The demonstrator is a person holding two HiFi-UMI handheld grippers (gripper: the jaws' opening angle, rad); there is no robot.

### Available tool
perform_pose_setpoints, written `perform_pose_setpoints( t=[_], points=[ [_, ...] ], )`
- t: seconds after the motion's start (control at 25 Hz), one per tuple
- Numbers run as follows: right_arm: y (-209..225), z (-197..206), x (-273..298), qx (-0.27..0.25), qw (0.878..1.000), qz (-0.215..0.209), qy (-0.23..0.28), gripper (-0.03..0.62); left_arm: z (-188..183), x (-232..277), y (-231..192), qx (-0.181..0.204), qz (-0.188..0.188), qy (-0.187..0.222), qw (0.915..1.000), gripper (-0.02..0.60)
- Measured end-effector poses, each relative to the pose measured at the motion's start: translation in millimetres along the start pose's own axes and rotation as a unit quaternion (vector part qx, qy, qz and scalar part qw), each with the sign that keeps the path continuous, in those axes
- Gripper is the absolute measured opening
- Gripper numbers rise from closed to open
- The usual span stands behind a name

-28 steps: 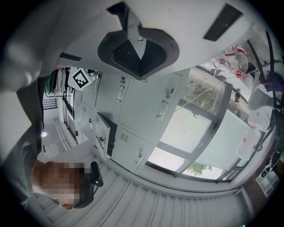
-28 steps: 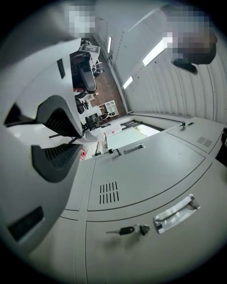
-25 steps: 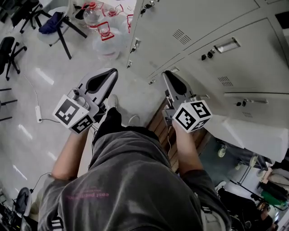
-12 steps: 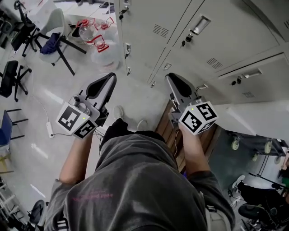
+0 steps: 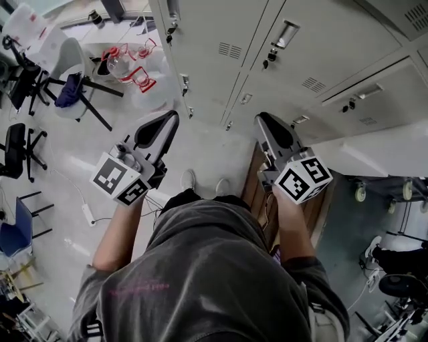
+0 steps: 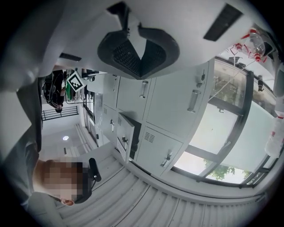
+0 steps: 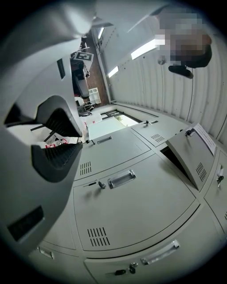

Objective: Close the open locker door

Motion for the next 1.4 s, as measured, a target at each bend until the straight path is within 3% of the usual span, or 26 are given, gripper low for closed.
perform_pose_setpoints(
  t=[0.4,0.68,1.4],
  points=[
    [-28.7,1.5,6.7,0.010,0.998,0.057,0.032,0.055,-7.5,4.7,-42.7,-0.006,0.062,-0.014,0.9980,0.014],
    [-30.5,-1.7,8.8,0.007,0.996,0.076,0.041,0.052,-9.2,19.1,-49.1,-0.009,0.089,-0.018,0.9958,0.014],
    [5.5,-15.8,-8.0,-0.009,0.998,0.055,0.028,0.034,-3.1,59.2,-20.3,-0.014,0.082,-0.018,0.9964,0.014]
  ],
)
Point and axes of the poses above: the fingertips, and each gripper's own axes: x forward along the fingers, y to its right, z out of its underside, the point moved 9 cm from there along -x, backward along the fingers
